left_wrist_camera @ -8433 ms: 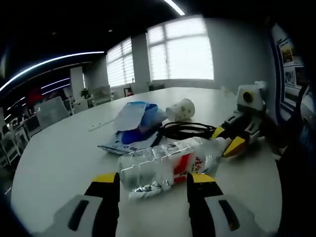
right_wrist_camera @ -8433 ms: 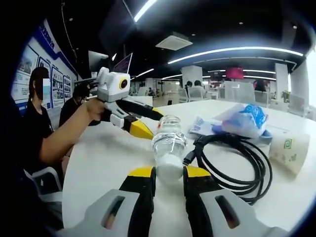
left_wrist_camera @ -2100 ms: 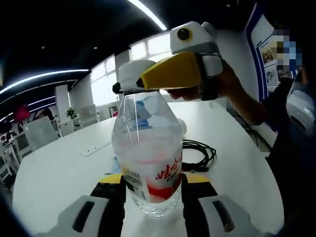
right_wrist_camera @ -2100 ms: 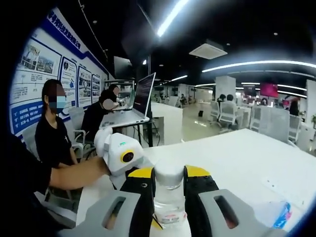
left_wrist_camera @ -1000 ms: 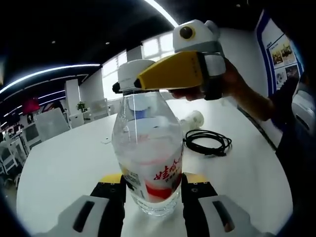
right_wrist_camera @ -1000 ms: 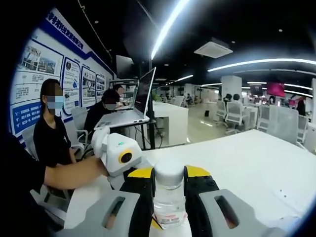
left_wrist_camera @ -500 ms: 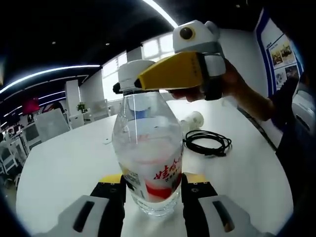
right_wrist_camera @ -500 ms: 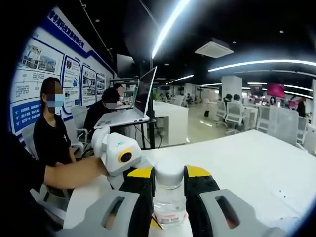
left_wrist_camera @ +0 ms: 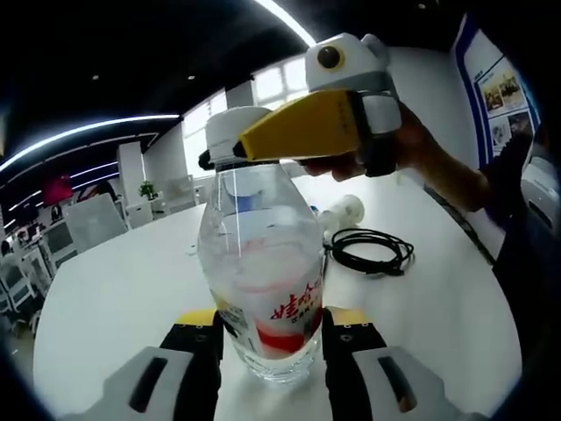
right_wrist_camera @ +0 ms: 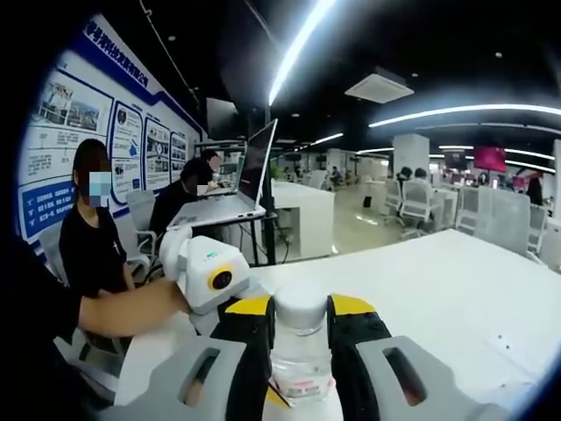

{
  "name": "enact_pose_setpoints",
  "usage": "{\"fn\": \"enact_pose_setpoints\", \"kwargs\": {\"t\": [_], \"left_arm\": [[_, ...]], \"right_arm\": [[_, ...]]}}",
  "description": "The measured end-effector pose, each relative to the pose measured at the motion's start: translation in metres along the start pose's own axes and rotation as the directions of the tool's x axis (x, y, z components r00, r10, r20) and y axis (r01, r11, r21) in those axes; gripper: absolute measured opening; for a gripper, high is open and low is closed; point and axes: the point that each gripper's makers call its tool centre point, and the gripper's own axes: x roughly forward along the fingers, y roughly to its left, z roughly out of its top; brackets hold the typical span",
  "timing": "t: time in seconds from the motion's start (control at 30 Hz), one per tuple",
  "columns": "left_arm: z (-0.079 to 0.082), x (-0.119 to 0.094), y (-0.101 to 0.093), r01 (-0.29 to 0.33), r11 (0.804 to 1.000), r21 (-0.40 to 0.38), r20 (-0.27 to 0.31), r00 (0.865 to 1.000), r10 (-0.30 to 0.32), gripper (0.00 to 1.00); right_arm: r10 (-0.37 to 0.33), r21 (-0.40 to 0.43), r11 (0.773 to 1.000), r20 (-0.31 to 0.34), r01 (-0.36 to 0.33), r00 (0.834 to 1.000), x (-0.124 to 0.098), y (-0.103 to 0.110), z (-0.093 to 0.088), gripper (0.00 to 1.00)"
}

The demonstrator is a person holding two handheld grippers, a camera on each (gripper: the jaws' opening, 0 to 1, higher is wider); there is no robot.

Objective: Arrange the tabletop items into an orderly group along one side of the table until the central work area is clear of visible clutter.

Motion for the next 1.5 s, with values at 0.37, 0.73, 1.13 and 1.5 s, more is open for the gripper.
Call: {"fn": "enact_pose_setpoints", "kwargs": {"t": [0.37,0.73,1.13,1.5], "left_arm": [[0.000,-0.010,0.002,-0.024,1.000,-0.008,-0.005,1.000,0.024,0.49],[0.001,-0.024,-0.005,-0.034,0.999,-0.005,0.000,0.999,0.034,0.55],[0.007,-0.037,-0.014,-0.055,0.998,-0.025,-0.007,0.998,0.055,0.70],[0.017,-0.045,-0.028,-0.052,0.996,-0.075,0.027,0.998,0.054,0.93]], "right_arm": [[0.019,0.031,0.999,0.000,-0.019,1.000,0.003,-0.003,0.000,0.29],[-0.007,0.025,1.000,0.000,0.007,1.000,-0.003,-0.010,0.001,0.36],[-0.011,-0.012,1.000,0.004,0.011,1.000,-0.012,-0.004,0.004,0.54],[-0.031,-0.028,0.999,0.012,0.032,0.999,-0.019,0.001,0.005,0.77]]}}
